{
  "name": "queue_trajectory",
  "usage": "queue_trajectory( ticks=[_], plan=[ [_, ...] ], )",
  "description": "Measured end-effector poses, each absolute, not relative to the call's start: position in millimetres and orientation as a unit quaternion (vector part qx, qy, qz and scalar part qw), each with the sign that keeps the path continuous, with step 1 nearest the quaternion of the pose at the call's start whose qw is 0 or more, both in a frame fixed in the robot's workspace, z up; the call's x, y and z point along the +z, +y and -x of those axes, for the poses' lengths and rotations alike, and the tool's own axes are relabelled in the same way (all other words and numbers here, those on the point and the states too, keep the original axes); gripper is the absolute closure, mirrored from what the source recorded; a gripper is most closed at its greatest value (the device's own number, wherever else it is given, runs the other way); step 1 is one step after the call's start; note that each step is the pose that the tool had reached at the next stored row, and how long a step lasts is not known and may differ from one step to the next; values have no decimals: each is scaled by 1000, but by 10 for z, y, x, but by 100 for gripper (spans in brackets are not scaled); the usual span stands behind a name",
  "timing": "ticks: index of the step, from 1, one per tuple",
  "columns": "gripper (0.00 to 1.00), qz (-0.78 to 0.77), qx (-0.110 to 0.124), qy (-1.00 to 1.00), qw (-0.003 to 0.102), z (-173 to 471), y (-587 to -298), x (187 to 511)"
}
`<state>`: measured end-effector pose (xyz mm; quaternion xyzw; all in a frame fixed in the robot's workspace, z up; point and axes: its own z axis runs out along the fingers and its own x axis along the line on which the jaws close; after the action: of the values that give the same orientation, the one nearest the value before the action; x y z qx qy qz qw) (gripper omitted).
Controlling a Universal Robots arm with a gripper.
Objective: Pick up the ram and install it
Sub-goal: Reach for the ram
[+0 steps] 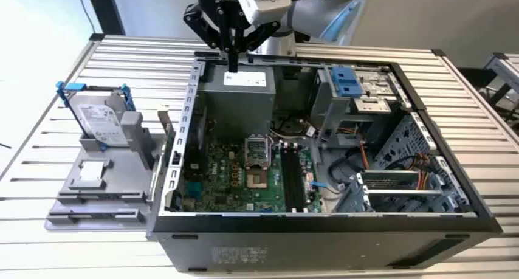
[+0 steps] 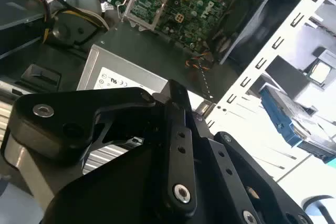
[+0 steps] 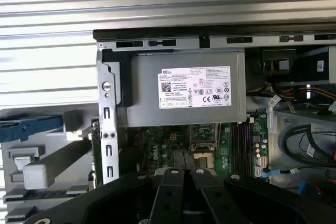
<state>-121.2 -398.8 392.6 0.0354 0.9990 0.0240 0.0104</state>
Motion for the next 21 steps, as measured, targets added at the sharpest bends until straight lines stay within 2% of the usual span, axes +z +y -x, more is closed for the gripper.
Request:
queue_trajectory(
  ticks=[21],
  plan=[
    [100, -35, 24, 999, 10, 1333, -3988, 3926]
  ],
)
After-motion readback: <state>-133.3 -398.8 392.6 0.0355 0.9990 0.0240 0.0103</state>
